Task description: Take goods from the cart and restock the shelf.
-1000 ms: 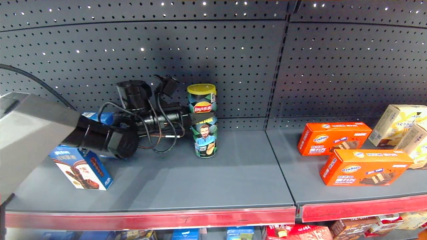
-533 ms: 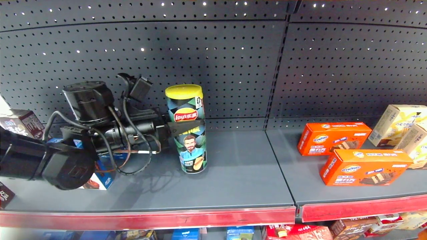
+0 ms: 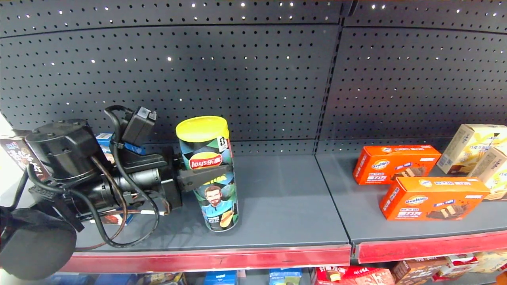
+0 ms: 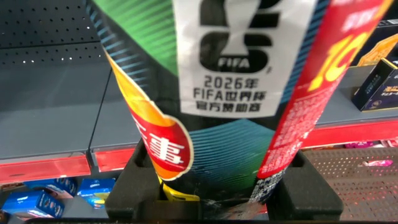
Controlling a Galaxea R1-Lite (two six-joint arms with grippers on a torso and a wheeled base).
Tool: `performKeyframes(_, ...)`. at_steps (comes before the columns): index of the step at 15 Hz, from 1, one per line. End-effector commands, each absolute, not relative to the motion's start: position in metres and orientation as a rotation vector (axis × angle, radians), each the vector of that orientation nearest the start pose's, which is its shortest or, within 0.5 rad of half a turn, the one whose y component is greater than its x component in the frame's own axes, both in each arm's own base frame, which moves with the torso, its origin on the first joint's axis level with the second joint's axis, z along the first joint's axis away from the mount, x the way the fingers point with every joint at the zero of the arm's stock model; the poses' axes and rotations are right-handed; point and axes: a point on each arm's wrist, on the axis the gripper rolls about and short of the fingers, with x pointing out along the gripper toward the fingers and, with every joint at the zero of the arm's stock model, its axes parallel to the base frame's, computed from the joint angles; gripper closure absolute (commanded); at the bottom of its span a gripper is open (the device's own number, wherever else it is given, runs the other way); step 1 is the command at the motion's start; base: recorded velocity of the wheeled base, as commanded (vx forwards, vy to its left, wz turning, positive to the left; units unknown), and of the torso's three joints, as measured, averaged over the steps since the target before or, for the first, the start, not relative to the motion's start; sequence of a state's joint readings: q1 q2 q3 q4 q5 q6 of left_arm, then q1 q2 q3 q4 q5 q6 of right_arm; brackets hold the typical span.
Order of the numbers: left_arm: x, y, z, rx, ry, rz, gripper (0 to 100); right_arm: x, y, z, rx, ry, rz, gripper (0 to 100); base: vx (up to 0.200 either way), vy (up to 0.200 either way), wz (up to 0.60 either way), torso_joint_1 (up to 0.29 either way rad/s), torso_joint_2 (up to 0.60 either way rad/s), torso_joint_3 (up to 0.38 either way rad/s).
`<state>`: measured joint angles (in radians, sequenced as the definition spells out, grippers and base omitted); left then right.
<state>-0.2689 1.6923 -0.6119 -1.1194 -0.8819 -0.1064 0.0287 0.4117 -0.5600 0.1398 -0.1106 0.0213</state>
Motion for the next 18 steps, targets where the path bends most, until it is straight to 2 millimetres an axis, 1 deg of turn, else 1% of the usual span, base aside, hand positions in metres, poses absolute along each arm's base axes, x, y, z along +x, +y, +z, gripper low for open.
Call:
performKeyframes(1,0.264,-0.093,0.178,-0.084,0.029,-1.159,100,-0.011,-0.003,0.221,0.022,-0.009,-0.083,100,0.0,0.0,0.0,0.0,0.0,0.0)
performKeyframes(2,0.267,-0.094,0.173,-0.085,0.035,-1.158,100,-0.011,-0.003,0.221,0.022,-0.009,-0.083,100,0.0,0.0,0.0,0.0,0.0,0.0)
performKeyframes(13,0.28,-0.097,0.154,-0.093,0.075,-1.156,100,-0.011,-0.003,0.221,0.022,-0.01,-0.083,100,0.0,0.0,0.0,0.0,0.0,0.0)
performKeyframes(18,0.287,-0.099,0.144,-0.092,0.053,-1.151,100,-0.012,-0.003,0.222,0.022,-0.012,-0.092,100,0.0,0.0,0.0,0.0,0.0,0.0)
